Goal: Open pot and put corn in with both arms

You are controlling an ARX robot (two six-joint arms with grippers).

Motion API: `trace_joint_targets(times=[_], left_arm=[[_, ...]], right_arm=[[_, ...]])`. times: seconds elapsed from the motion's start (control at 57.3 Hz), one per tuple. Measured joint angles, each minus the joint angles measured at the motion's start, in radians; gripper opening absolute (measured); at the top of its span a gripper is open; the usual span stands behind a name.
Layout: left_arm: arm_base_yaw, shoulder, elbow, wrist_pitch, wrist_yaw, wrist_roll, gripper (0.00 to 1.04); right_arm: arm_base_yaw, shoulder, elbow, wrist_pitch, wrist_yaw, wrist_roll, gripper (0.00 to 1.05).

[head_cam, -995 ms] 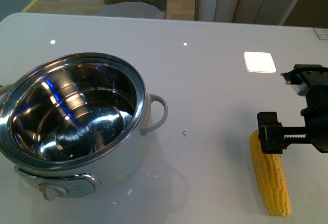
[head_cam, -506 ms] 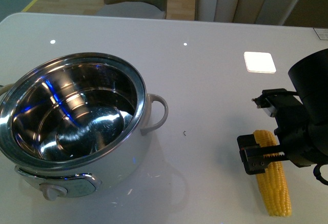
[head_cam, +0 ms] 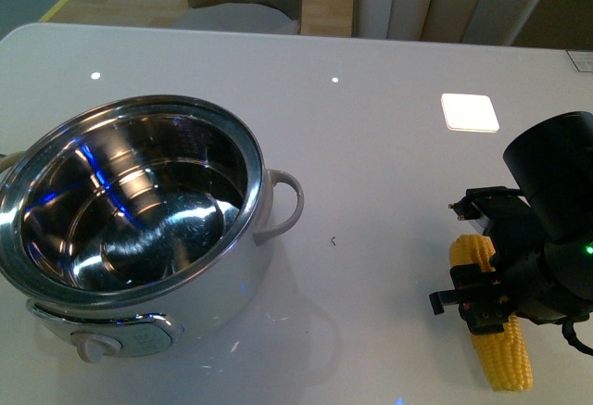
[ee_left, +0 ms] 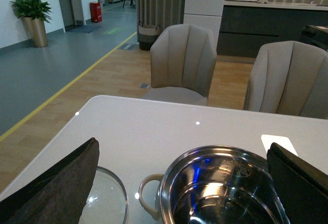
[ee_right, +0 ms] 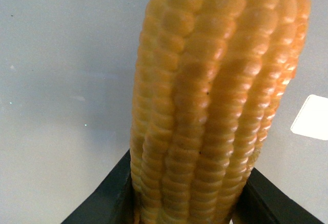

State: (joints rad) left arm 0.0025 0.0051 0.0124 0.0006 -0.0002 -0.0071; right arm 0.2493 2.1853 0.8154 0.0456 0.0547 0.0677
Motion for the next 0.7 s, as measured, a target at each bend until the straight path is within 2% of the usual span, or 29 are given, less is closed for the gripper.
trace_joint_targets(times=[0.262,0.454,0.698], left_arm=[[0.0,0.0,0.0,0.0,0.0,0.0,0.98],[0.0,0.0,0.0,0.0,0.0,0.0,0.98],[0.0,0.0,0.0,0.0,0.0,0.0,0.98]], right_arm=[[-0.019,-0.148,-0.049,0.089,-0.087,0.131,0.24],[-0.011,-0.272,-0.062,0.097,-0.097,0.203,0.23],[0.088,-0.387,-0.019,0.095,-0.194,0.367,0.22]])
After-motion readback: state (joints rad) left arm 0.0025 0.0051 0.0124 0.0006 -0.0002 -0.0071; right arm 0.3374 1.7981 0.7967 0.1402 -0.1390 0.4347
